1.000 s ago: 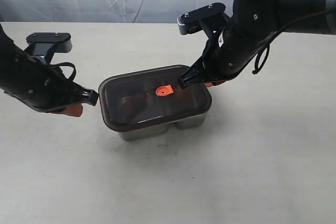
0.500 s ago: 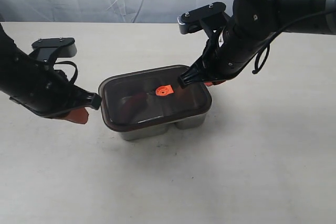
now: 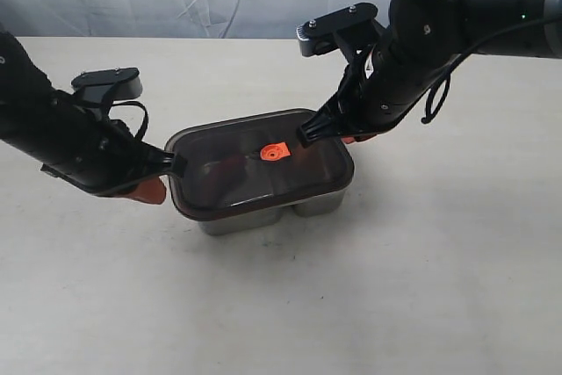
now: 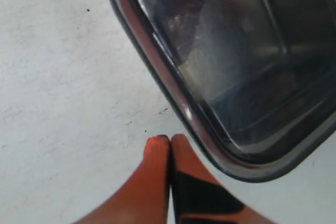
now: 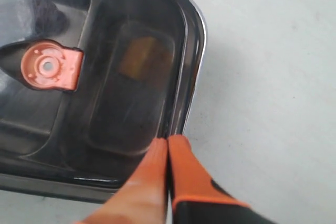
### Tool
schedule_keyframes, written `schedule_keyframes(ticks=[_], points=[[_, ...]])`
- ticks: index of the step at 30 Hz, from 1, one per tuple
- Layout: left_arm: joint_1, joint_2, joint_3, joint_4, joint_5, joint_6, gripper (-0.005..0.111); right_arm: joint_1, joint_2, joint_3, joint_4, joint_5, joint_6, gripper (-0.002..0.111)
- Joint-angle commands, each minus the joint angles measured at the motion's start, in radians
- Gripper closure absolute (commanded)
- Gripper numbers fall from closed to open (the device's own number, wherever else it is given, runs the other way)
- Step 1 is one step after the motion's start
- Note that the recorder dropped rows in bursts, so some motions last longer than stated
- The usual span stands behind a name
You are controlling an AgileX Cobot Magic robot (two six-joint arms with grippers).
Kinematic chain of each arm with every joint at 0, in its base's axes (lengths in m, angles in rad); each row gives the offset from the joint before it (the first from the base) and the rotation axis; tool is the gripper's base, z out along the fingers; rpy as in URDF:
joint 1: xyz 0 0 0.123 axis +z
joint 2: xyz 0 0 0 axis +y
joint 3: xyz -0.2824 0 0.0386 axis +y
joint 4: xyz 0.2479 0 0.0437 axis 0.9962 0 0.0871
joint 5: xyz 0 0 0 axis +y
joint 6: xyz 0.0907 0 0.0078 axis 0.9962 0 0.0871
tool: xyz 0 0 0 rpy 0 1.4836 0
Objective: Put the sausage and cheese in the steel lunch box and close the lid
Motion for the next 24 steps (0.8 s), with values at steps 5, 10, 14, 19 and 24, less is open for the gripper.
schedule_keyframes(ticks=[5, 10, 14, 19, 24], points=[[0.0, 0.041, -0.049, -0.021, -0.003, 0.017, 0.107, -0.006, 0.015, -0.004, -0.005, -0.006, -0.001, 0.108], [0.0, 0.05, -0.068, -0.019, -0.003, 0.017, 0.107, -0.006, 0.015, -0.004, -0.006, 0.0, -0.001, 0.108], [0.0, 0.05, -0.074, -0.017, -0.008, 0.026, 0.107, -0.006, 0.015, -0.004, -0.006, 0.002, -0.001, 0.108], [0.0, 0.05, -0.078, 0.013, 0.04, 0.03, 0.107, -0.006, 0.015, -0.004, -0.014, 0.016, -0.001, 0.108], [0.0, 0.045, -0.078, 0.022, 0.067, 0.032, 0.107, -0.006, 0.015, -0.004, -0.014, 0.018, -0.001, 0.108]])
